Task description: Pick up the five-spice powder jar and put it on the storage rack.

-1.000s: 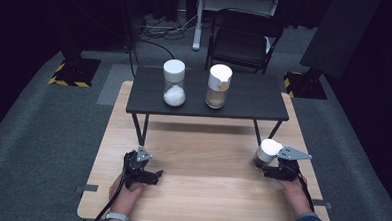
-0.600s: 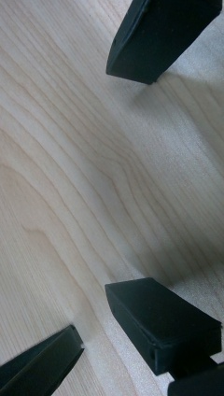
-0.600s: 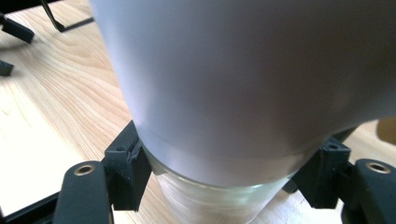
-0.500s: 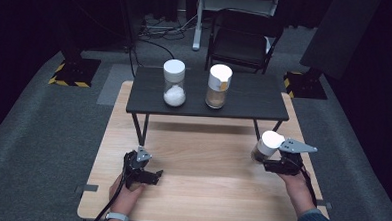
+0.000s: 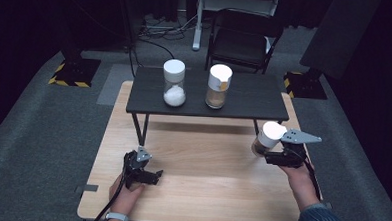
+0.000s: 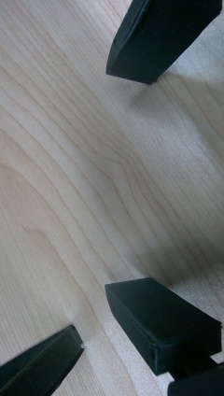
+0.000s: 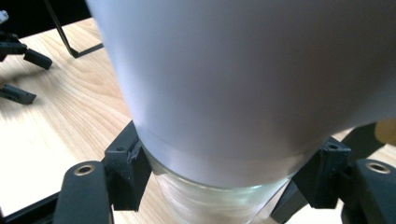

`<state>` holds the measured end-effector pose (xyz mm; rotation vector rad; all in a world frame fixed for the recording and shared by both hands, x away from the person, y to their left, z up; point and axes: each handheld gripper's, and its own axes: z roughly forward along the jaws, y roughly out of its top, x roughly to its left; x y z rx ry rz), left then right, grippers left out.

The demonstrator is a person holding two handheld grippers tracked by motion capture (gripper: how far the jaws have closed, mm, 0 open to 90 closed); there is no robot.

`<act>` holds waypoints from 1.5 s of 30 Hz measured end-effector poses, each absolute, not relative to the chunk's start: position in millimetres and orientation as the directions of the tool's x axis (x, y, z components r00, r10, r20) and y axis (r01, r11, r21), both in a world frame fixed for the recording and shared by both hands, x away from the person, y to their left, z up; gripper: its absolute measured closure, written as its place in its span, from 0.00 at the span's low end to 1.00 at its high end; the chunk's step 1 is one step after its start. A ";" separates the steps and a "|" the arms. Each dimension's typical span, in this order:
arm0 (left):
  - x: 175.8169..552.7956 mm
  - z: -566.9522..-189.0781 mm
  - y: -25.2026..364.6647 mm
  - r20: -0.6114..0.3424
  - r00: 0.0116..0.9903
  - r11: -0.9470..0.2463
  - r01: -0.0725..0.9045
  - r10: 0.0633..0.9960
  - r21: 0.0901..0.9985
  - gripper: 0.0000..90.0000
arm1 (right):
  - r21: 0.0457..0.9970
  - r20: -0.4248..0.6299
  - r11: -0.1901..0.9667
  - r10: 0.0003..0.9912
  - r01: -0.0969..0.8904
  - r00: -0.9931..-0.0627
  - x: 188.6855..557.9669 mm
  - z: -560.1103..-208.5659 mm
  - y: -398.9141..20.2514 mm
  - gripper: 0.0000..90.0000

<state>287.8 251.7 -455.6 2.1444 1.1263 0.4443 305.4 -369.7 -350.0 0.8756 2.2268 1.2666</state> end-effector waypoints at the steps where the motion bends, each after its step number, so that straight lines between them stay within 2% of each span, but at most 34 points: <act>1: 287.8 -455.6 251.6 -0.008 0.570 -0.406 0.595 0.822 0.694 0.00 | 0.871 -0.060 0.384 0.703 0.308 -0.708 305.5 -346.6 -368.9 0.35; 45: 287.7 -455.5 251.5 -0.008 0.569 -0.406 0.596 0.822 0.693 0.00 | 0.885 -0.046 0.366 0.683 0.287 -0.729 325.9 -251.9 -338.2 0.35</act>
